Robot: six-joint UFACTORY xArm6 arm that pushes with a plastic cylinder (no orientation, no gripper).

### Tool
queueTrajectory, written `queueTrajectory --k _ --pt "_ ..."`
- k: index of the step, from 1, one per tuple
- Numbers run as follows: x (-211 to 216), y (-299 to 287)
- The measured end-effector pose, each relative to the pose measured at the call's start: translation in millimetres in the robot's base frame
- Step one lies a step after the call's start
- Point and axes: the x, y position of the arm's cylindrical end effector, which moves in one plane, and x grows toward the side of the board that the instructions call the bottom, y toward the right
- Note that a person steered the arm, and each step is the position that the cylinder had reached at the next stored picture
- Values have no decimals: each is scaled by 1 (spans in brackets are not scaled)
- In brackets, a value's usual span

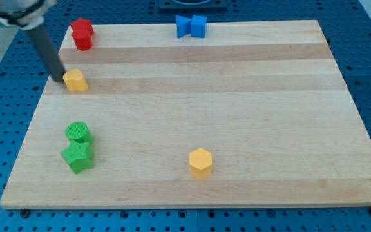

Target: Slide the yellow heart to the center

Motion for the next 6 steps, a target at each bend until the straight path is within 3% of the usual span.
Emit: queueTrajectory --k 2,3,4,5,6 --pt "8 149" --pt "-17 117" --pt "-24 39" --pt "8 -21" --pt "43 25"
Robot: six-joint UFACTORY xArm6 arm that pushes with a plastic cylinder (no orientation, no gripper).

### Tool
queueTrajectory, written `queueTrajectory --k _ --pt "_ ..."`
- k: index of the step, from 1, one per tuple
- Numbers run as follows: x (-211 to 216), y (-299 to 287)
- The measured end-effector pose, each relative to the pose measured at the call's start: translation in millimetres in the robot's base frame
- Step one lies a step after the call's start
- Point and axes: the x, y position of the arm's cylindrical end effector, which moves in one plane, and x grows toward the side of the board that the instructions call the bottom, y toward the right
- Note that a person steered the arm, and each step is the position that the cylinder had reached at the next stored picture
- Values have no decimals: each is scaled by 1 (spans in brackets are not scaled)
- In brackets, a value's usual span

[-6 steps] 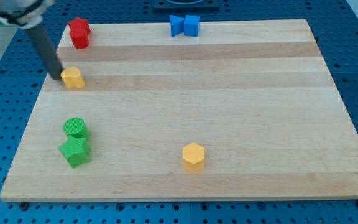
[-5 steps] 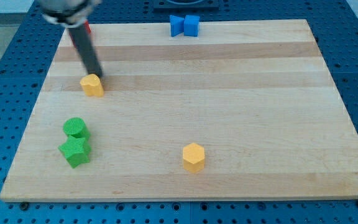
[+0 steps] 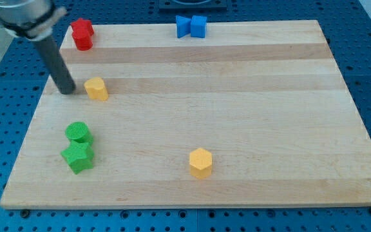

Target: Slide the yellow heart to the center

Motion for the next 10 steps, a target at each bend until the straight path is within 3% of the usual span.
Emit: queueTrajectory --k 1,2,4,5,6,7,8,10 --pt "14 98" --pt "16 140" --pt "1 28" --pt "-35 35" --pt "-31 91" --pt "10 176" --pt "25 197" --pt "-20 136"
